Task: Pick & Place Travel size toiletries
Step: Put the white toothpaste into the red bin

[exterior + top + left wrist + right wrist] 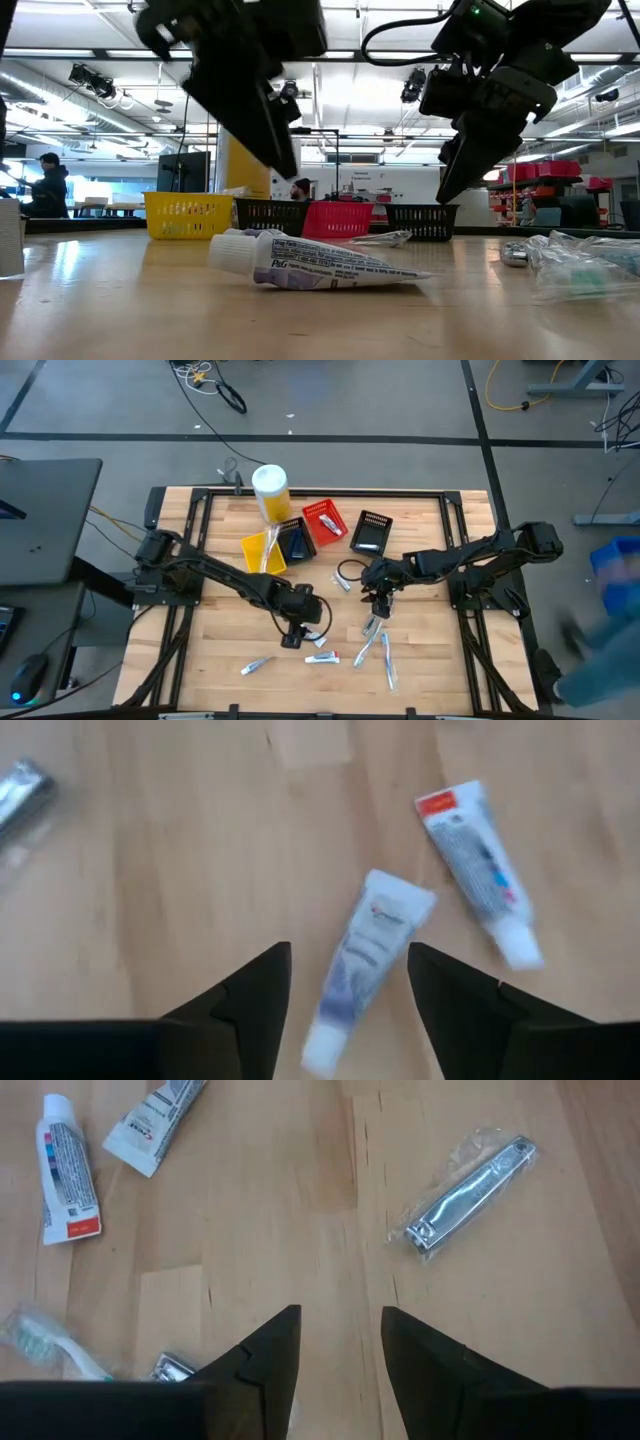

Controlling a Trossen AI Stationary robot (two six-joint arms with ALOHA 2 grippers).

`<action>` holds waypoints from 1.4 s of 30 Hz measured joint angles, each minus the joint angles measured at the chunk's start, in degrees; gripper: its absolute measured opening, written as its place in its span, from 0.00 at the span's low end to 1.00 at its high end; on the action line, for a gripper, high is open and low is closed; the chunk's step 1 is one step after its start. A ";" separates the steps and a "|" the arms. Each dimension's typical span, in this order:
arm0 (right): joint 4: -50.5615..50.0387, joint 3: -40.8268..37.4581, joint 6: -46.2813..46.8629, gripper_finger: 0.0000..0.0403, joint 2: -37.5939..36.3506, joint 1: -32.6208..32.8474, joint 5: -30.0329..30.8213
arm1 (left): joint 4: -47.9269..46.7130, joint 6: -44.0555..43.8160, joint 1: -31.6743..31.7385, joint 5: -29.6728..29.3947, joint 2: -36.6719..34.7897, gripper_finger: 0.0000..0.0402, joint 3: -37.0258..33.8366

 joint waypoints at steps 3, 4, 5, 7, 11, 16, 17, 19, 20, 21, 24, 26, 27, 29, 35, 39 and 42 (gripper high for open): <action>0.39 0.00 0.00 0.37 0.00 0.03 -0.10 | -0.18 0.06 0.00 0.15 2.34 0.53 -0.36; 0.16 0.02 0.00 0.37 0.00 0.11 -0.08 | 1.52 0.15 -0.02 0.97 3.37 0.53 -0.19; 0.12 0.00 0.00 0.37 0.00 0.21 -0.09 | 1.64 0.53 -0.04 1.78 4.08 0.53 -0.13; 0.33 0.00 -0.01 0.37 0.00 0.46 -0.08 | 0.99 1.39 -0.27 2.28 5.60 0.53 -0.35; 0.36 0.00 -0.02 0.37 0.00 0.92 -0.07 | 0.95 3.45 -0.50 1.39 7.99 0.53 -0.19; 0.09 0.00 -0.02 0.37 0.02 1.16 -0.05 | 0.14 4.51 -0.50 0.46 8.50 0.47 -0.04; 0.15 0.00 -0.02 0.37 0.02 1.16 -0.02 | 0.19 4.26 -0.50 -0.15 8.48 0.45 -0.04; 0.33 0.00 -0.02 0.37 0.02 1.16 -0.01 | 0.17 4.07 -0.52 -0.98 8.29 0.39 -0.06; 0.35 0.00 -0.03 0.37 0.02 1.16 0.00 | 0.15 4.04 -0.50 -1.07 8.29 0.35 -0.06; 0.38 0.00 -0.04 0.37 0.02 1.14 0.03 | 0.07 3.92 -0.48 -1.29 8.27 0.32 -0.02; 0.36 0.00 -0.04 0.37 0.02 1.16 0.03 | -0.03 1.18 -0.39 -2.85 8.27 0.24 0.19; 0.25 0.00 -0.02 0.37 0.02 1.16 0.03 | -0.71 -0.61 -0.10 -4.47 8.26 0.20 0.83; 0.30 0.00 -0.02 0.37 0.02 1.16 0.03 | -1.27 -1.20 0.08 -5.67 7.90 0.19 1.13; 0.32 0.00 -0.04 0.37 0.02 1.14 0.03 | -2.05 -2.19 0.67 -8.67 7.51 0.16 1.85; 0.28 0.00 -0.04 0.37 0.02 1.14 0.06 | -6.08 -2.61 3.60 -21.83 4.50 0.14 4.11; 0.36 0.00 -0.02 0.37 0.02 1.16 0.07 | -5.79 6.88 6.85 -25.70 3.88 0.14 6.10; 0.30 0.00 0.68 0.37 0.02 1.14 0.09 | -5.62 11.56 10.03 -27.10 3.86 0.14 7.89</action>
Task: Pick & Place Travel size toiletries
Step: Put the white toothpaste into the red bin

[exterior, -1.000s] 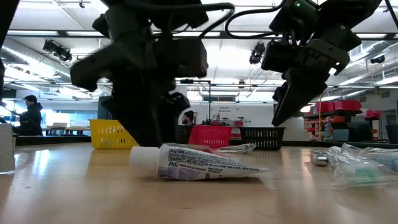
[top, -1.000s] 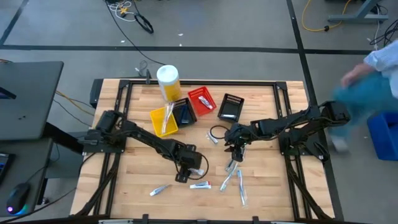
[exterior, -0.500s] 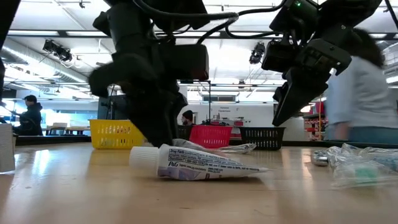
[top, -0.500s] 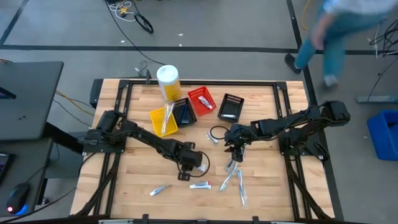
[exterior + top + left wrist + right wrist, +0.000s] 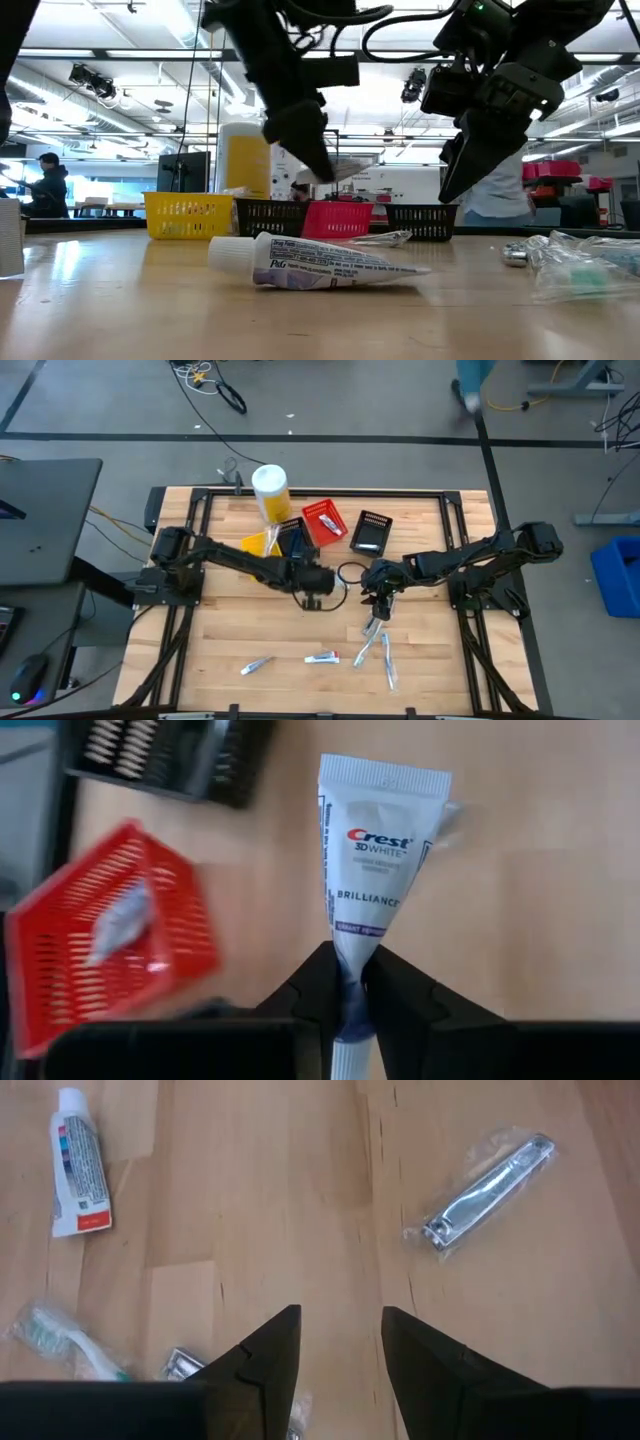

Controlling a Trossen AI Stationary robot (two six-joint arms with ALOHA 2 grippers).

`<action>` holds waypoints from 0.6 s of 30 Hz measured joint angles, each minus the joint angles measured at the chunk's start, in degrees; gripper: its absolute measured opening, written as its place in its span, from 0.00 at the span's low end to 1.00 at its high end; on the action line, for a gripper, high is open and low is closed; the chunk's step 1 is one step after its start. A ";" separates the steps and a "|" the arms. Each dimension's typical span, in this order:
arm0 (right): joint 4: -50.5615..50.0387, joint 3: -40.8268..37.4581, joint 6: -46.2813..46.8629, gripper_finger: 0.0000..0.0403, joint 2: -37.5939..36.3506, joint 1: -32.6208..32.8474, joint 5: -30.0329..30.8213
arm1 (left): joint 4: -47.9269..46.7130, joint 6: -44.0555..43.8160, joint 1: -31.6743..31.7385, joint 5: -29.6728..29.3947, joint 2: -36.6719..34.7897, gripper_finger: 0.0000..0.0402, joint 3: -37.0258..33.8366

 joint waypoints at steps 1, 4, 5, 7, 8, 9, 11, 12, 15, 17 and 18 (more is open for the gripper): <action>0.05 0.00 0.45 0.37 0.00 -0.01 -0.02 | -0.19 1.44 1.17 -0.06 0.00 0.14 0.44; 0.09 0.00 1.23 0.37 0.00 -0.01 -0.03 | -0.02 5.24 4.88 -0.35 0.00 0.14 1.41; 0.11 0.00 1.23 0.37 0.00 -0.01 -0.02 | 0.11 6.50 6.08 -0.35 -0.02 0.14 1.59; 0.76 0.00 1.23 0.37 0.00 -0.01 -0.01 | 0.84 9.20 8.70 -0.11 -0.02 0.14 1.67; 1.55 0.00 1.23 0.37 0.00 -0.01 -0.03 | 0.93 10.54 9.99 0.18 -0.02 0.14 1.67; 2.15 0.00 1.23 0.37 0.00 -0.01 -0.03 | 0.97 11.99 11.35 0.67 -0.02 0.14 1.67; 3.18 0.00 0.89 0.37 0.00 -0.01 -0.01 | 1.01 15.22 13.98 2.73 -0.02 0.14 1.67; 3.74 0.00 0.58 0.37 0.00 -0.01 -0.03 | 1.16 16.88 15.25 4.50 -0.02 0.14 1.67; 4.79 0.00 -0.63 0.37 0.00 0.01 -0.02 | 1.85 20.37 18.96 8.96 -0.02 0.14 1.64; 5.04 0.00 -1.11 0.37 0.00 -0.01 -0.02 | 3.23 22.01 21.23 11.13 0.26 0.14 1.67; 5.09 0.00 -1.34 0.37 0.00 0.00 -0.01 | 3.59 22.58 22.30 12.34 0.35 0.14 1.63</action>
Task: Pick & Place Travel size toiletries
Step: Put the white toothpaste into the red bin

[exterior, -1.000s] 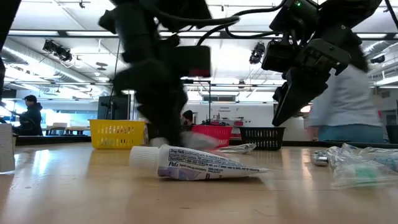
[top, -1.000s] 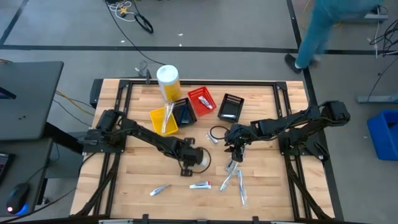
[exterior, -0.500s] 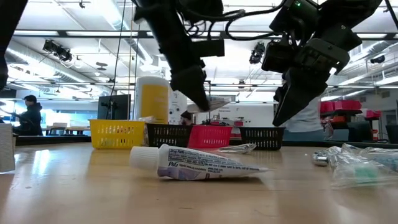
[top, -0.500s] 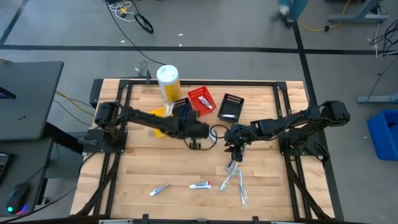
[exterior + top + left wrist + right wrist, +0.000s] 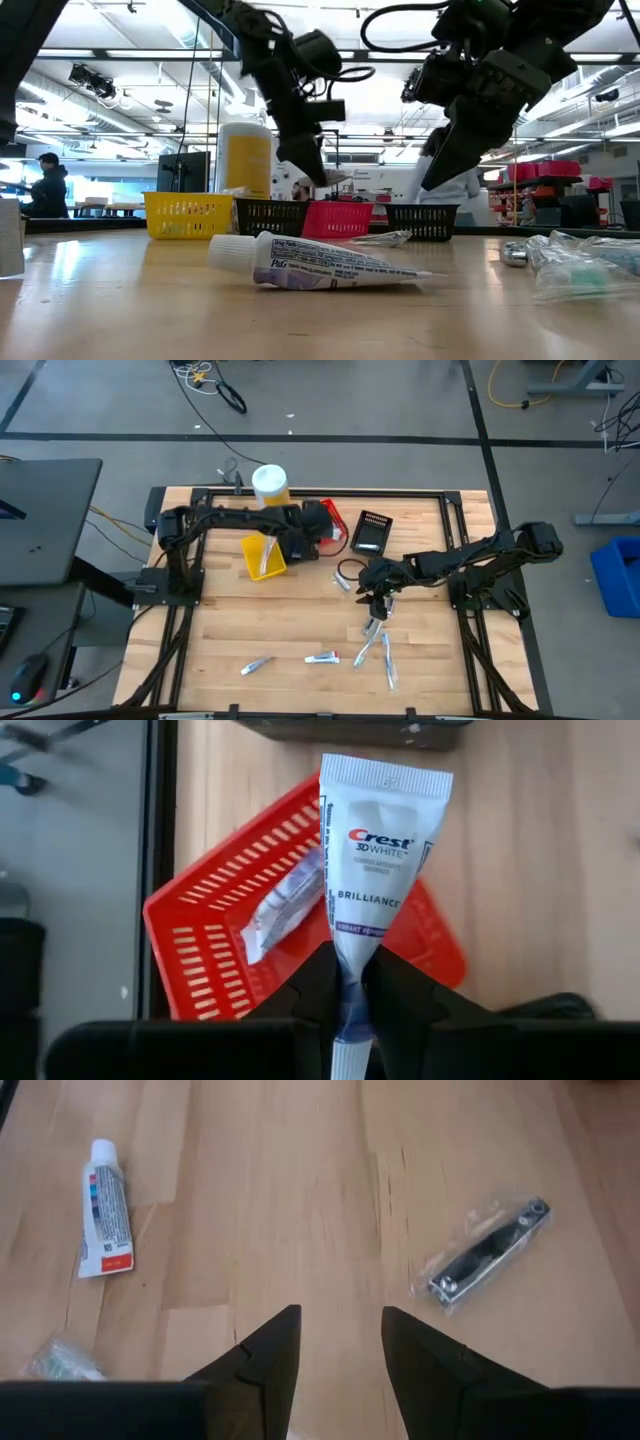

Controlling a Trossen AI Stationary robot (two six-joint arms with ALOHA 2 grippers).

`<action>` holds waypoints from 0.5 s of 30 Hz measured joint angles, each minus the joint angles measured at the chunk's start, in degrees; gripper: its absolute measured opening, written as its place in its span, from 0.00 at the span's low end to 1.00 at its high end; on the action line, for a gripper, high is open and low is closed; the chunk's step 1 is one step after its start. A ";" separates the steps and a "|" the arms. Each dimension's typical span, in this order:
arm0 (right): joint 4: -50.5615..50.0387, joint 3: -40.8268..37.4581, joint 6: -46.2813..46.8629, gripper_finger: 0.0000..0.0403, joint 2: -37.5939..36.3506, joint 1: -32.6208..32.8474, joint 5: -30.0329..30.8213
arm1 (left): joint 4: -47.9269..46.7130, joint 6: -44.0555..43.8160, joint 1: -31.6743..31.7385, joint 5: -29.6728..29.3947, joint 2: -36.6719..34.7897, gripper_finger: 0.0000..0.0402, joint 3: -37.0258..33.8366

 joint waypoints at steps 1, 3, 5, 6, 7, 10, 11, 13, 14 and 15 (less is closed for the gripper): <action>0.00 0.00 -0.12 0.37 0.00 0.01 0.00 | 0.69 0.69 0.97 1.13 0.03 0.14 -0.18; -0.02 0.00 -0.69 0.37 0.00 -0.01 -0.02 | 2.40 2.23 2.67 3.67 0.03 0.14 -0.42; -0.02 0.00 -0.89 0.37 0.00 -0.01 0.00 | 3.23 3.94 4.03 5.54 0.03 0.14 -0.42; -0.04 0.00 -0.91 0.37 0.00 -0.03 0.00 | 3.57 4.96 4.58 5.96 0.03 0.14 -0.42; -0.04 0.00 -0.91 0.37 0.00 -0.05 -0.01 | 3.66 6.27 5.07 6.07 0.03 0.14 -0.42; -0.04 0.00 -0.91 0.37 0.00 -0.05 0.00 | 3.44 7.43 6.48 7.30 0.13 0.14 -0.44; -0.06 0.00 -0.91 0.37 0.00 -0.05 0.00 | 3.89 7.41 6.78 8.54 0.68 0.14 -0.44; -0.08 0.00 -0.91 0.37 0.00 -0.05 0.00 | 3.21 7.18 7.59 10.43 1.24 0.14 -0.56; -0.08 0.00 -0.91 0.37 0.00 -0.05 0.00 | 3.28 6.67 7.65 10.30 1.78 0.14 -0.62; -0.07 0.00 -0.91 0.37 0.00 -0.05 0.00 | 4.83 6.35 7.65 10.17 2.42 0.14 -0.48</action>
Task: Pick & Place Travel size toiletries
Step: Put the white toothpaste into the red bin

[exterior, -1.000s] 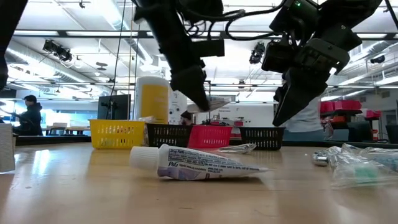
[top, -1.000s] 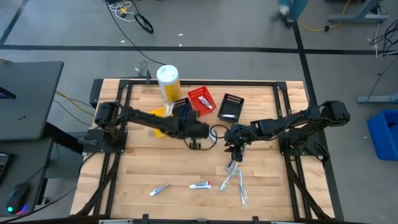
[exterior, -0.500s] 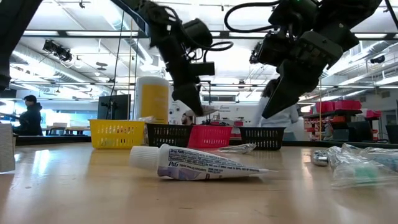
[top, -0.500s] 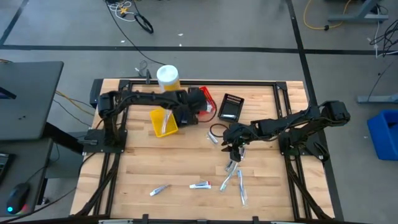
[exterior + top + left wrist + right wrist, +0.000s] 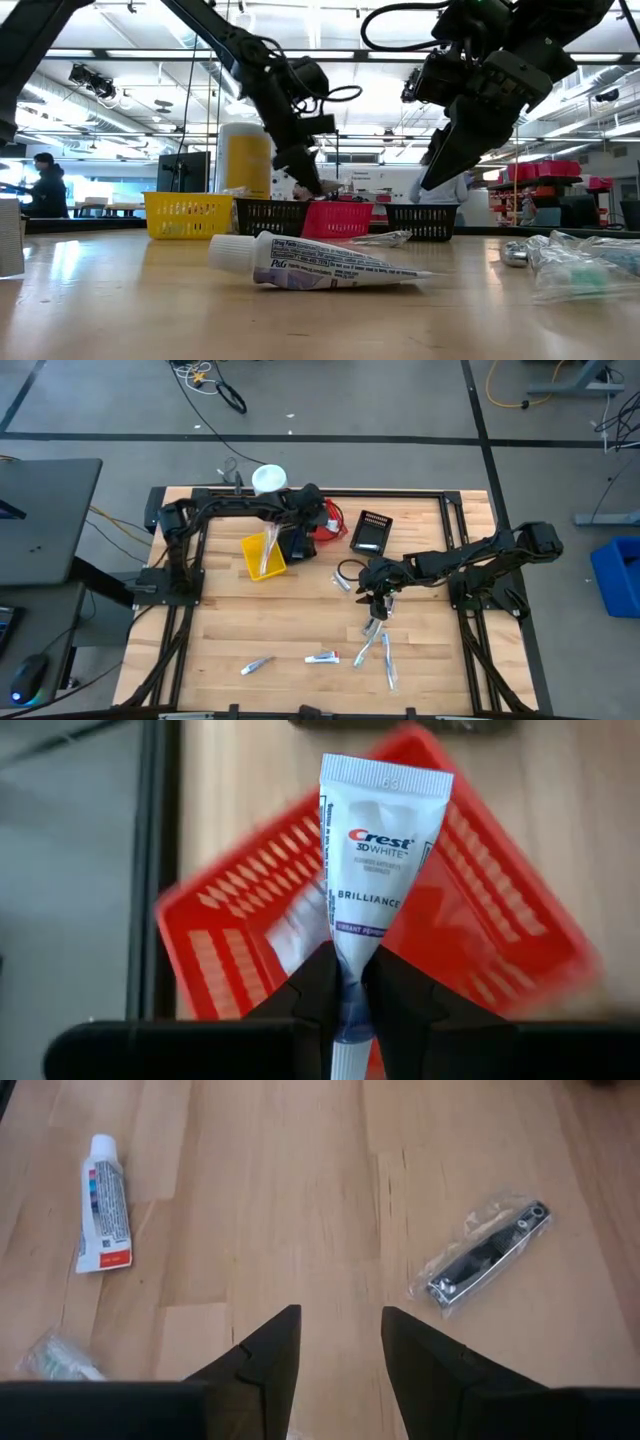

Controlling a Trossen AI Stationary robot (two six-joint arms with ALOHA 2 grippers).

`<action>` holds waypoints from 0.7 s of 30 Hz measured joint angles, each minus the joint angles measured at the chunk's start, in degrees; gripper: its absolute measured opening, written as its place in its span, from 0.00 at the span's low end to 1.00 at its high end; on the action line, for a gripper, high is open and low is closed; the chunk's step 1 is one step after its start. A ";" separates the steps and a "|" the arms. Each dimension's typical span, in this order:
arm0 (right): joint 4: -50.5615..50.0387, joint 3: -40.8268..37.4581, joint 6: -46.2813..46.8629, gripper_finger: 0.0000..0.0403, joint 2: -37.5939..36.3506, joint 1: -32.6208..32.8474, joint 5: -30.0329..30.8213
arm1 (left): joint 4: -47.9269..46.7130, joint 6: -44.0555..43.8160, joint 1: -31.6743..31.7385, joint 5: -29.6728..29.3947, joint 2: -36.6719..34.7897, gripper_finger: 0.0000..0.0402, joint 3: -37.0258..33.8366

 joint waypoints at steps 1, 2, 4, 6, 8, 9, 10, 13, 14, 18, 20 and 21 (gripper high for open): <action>0.03 0.00 0.00 0.37 0.00 0.00 -0.01 | 0.26 -0.09 0.05 0.00 0.44 0.14 0.06; 0.06 0.00 0.00 0.37 0.00 0.00 0.00 | -0.74 -0.09 0.08 -0.03 0.60 0.14 -0.05; 0.11 0.00 0.00 0.37 0.00 0.00 -0.02 | 0.23 1.14 0.05 -0.05 1.65 0.14 0.06; 0.07 0.00 0.00 0.37 0.00 0.00 0.00 | -0.84 2.32 0.03 -0.60 2.45 0.14 -0.01; -0.20 0.00 0.00 0.37 0.00 0.00 -0.02 | -0.54 2.08 -0.04 -2.81 2.94 0.14 -0.10; -0.28 0.00 0.00 0.37 0.00 0.00 -0.01 | 0.33 1.66 -0.05 -4.25 3.13 0.14 0.03; -0.28 0.00 0.00 0.37 0.00 0.00 -0.02 | 0.11 0.95 -0.03 -5.08 3.18 0.15 0.09; -0.26 0.00 0.00 0.37 0.00 0.00 -0.02 | -0.33 0.11 -0.10 -6.28 3.18 0.18 0.35; -0.24 0.00 0.00 0.37 0.00 0.00 -0.02 | -0.20 0.65 -0.18 -6.27 3.15 0.19 0.45; -0.24 0.00 0.00 0.37 0.00 0.00 -0.01 | -0.36 0.34 -0.31 -6.28 3.15 0.28 0.45; -0.24 0.00 0.00 0.37 0.00 0.00 -0.02 | -0.24 -0.71 -0.50 -6.30 3.15 0.32 0.45; -0.24 0.00 0.00 0.37 0.00 0.00 -0.02 | -0.37 -1.15 -0.70 -6.45 3.15 0.34 0.45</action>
